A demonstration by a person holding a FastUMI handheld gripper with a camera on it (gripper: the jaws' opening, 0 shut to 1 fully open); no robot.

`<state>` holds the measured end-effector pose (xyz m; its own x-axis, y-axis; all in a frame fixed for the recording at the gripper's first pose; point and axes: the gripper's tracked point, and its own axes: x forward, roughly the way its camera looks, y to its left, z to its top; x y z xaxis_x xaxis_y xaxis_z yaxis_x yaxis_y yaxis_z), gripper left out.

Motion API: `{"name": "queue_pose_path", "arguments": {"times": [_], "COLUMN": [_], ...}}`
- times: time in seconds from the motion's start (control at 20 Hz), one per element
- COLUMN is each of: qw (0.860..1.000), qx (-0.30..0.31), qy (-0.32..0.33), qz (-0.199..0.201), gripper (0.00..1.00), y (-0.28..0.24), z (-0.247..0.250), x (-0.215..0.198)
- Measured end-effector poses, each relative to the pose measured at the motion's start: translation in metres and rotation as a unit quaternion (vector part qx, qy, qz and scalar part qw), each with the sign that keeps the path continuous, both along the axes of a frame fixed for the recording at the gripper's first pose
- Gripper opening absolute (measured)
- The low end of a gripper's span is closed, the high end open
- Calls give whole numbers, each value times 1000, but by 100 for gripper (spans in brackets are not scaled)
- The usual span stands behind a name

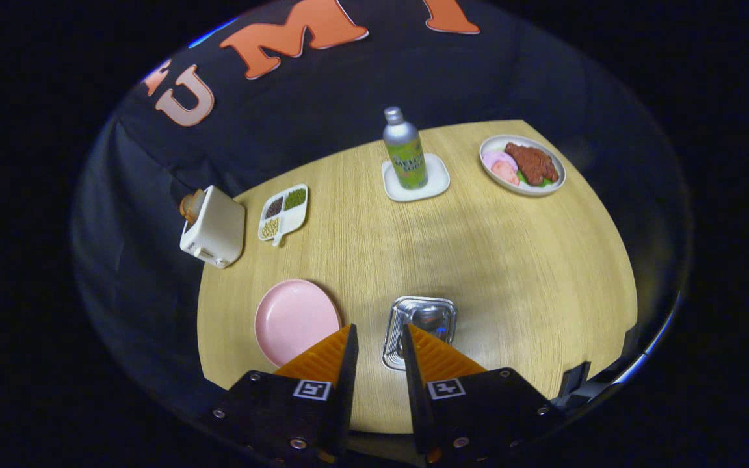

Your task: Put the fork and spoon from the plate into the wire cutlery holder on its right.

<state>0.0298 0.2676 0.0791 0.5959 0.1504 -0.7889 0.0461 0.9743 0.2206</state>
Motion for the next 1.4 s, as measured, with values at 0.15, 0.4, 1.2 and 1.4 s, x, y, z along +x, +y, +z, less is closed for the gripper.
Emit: {"name": "queue_pose_path", "arguments": {"times": [0.15,0.4,1.2,1.4], "qw": [997,977,877,868], "qx": [-13,-27,-76,-80], "qy": [-82,-210,-475,-490], "qz": [-6,-21,-7,-5], "gripper": [71,91,95,95], "y": [-11,-22,-8,-6], "z": [35,96,239,241], "x": [20,36,18,13]}}
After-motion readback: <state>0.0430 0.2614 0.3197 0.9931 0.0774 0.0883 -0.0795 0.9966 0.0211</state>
